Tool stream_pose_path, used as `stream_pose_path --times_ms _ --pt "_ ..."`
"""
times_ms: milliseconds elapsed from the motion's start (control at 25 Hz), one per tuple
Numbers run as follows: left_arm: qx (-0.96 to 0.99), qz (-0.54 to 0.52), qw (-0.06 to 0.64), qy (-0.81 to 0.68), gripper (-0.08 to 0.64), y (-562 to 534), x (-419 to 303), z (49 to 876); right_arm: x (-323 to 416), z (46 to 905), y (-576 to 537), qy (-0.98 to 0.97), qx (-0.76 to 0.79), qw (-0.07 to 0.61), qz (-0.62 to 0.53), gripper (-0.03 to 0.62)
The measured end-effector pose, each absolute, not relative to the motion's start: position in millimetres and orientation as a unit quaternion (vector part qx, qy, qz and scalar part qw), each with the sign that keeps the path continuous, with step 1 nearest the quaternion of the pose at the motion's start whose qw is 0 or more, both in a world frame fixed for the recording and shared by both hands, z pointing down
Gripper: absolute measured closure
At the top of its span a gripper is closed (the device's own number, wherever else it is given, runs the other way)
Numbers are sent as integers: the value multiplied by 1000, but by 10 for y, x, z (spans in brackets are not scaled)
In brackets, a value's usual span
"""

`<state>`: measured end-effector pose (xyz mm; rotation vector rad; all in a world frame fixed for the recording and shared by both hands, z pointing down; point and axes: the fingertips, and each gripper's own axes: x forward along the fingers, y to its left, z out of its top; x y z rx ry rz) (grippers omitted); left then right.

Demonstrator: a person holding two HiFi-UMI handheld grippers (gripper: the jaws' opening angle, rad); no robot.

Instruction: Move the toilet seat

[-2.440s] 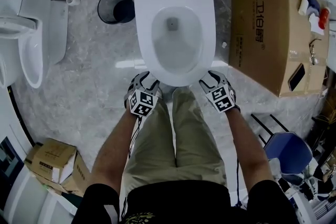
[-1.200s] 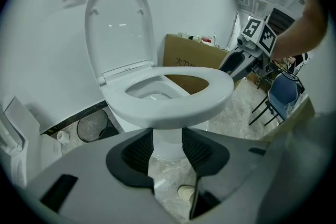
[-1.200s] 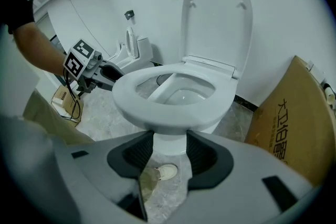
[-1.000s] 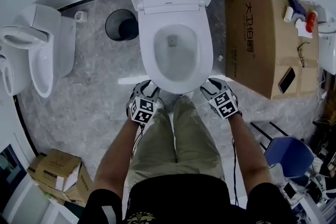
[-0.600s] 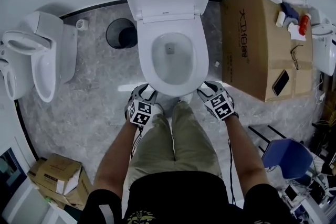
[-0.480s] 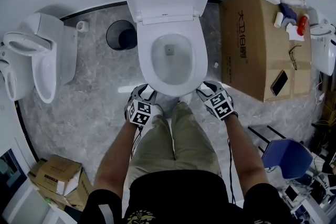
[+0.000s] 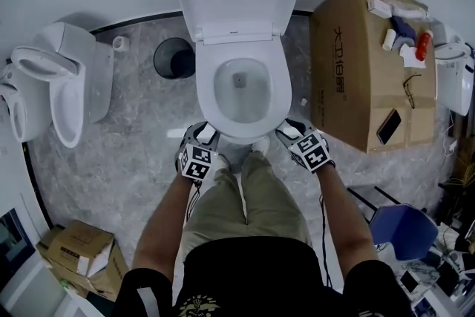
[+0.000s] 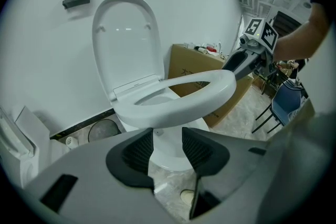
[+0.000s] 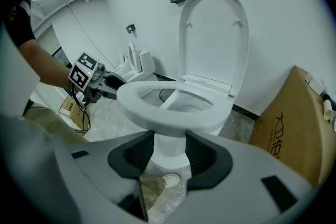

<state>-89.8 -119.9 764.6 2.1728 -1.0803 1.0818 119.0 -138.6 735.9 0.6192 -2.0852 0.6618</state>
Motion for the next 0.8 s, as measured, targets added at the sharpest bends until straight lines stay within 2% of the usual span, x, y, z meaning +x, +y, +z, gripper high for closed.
stream_pose_path --times_ms 200,800 --pt "796 398 221 -398 380 -1266 -912 7566 1184 7249 -1482 -840 235 413 262 387" --pt "766 365 221 -481 379 -1673 -931 7099 1184 6809 -1932 -865 214 364 272 388"
